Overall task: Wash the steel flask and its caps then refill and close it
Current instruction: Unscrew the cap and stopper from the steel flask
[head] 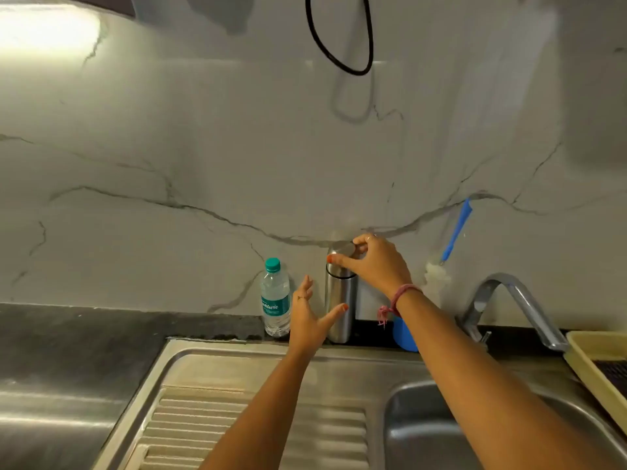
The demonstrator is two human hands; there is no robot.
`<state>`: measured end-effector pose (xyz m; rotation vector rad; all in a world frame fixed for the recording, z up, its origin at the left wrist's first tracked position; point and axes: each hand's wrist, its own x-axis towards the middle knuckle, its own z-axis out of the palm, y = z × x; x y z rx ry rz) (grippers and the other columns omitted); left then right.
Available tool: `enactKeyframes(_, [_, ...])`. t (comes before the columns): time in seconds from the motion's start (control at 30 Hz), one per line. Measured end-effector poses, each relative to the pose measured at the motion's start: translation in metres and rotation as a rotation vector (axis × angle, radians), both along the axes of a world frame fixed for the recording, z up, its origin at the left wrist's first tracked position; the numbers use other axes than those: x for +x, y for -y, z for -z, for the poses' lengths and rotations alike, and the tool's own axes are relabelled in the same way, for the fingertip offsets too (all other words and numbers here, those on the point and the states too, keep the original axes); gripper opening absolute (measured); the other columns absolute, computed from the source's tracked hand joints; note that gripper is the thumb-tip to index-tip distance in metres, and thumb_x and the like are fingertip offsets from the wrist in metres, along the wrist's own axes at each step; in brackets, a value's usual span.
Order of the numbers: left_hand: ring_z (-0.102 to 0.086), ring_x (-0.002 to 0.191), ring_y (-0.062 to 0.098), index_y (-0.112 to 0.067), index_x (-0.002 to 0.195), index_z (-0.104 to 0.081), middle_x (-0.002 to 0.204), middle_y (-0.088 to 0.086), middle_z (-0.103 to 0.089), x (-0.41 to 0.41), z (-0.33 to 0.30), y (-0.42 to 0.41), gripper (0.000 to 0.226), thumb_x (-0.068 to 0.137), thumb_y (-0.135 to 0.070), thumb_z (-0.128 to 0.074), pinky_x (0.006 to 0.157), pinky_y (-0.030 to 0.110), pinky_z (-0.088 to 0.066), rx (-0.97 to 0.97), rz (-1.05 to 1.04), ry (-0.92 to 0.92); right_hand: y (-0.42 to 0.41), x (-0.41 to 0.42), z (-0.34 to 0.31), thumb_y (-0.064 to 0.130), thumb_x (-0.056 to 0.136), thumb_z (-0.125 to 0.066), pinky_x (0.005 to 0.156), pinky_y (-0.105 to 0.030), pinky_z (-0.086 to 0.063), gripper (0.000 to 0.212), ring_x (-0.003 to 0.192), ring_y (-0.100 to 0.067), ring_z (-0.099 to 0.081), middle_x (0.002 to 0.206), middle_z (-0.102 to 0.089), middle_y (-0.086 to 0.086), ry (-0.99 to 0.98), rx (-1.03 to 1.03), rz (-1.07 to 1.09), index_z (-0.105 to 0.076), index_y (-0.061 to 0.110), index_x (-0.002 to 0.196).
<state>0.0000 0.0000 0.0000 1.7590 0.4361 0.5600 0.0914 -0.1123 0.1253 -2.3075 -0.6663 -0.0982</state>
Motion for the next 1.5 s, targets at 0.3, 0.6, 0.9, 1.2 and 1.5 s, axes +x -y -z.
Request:
enactKeyframes(0.3, [-0.036,0.139,0.013,-0.019,0.155,-0.022,0.157,-0.003,-0.032,0.009,0.019,0.003,0.103,0.075,-0.031,-0.085,0.108,0.025,-0.032,-0.024,0.020,-0.085,-0.013,0.009,0.012,0.067,0.064,-0.073,0.080,-0.029,-0.052,0.091,0.102,-0.019,-0.059,0.120,-0.060,-0.004,-0.029,-0.089,0.002,-0.044,0.015,0.132])
enactKeyframes(0.6, [-0.035,0.141,0.012,-0.022,0.155,-0.020,0.157,-0.005,-0.030,-0.006,0.026,0.007,0.105,0.074,-0.033,-0.086,0.108,0.022,-0.031,-0.007,0.061,-0.095,0.000,-0.010,0.013,0.060,0.061,-0.080,0.080,-0.027,-0.052,0.081,0.101,-0.020,-0.063,0.109,-0.067,-0.004,0.029,0.083,0.066,-0.055,0.013,0.123])
enactKeyframes(0.9, [-0.045,0.126,0.002,-0.026,0.150,-0.030,0.141,-0.010,-0.042,-0.061,-0.001,0.033,0.109,0.062,-0.049,-0.089,0.104,0.019,-0.042,0.042,0.089,0.026,0.025,-0.069,-0.051,0.065,0.062,-0.076,0.074,-0.020,-0.043,0.083,0.090,-0.009,-0.053,0.109,-0.062,0.002,0.070,0.014,-0.056,-0.053,0.015,0.124])
enactKeyframes(1.2, [-0.048,0.112,-0.009,-0.040,0.137,-0.024,0.124,-0.023,-0.043,-0.142,-0.035,0.069,0.100,0.063,-0.042,-0.090,0.087,0.004,-0.041,0.145,0.053,0.100,0.061,-0.158,-0.093,0.062,0.060,-0.078,0.069,-0.015,-0.043,0.072,0.090,-0.008,-0.056,0.099,-0.058,0.009,0.086,0.051,-0.166,-0.056,0.020,0.114])
enactKeyframes(1.5, [-0.050,0.103,-0.020,-0.041,0.133,-0.027,0.117,-0.030,-0.045,-0.217,-0.039,0.100,0.092,0.069,-0.017,-0.089,0.075,-0.001,-0.043,0.140,0.002,0.149,0.095,-0.221,-0.102,0.042,0.062,-0.085,0.078,-0.023,-0.056,0.063,0.085,-0.007,-0.066,0.097,-0.067,0.009,-0.051,0.050,-0.392,-0.060,0.018,0.115])
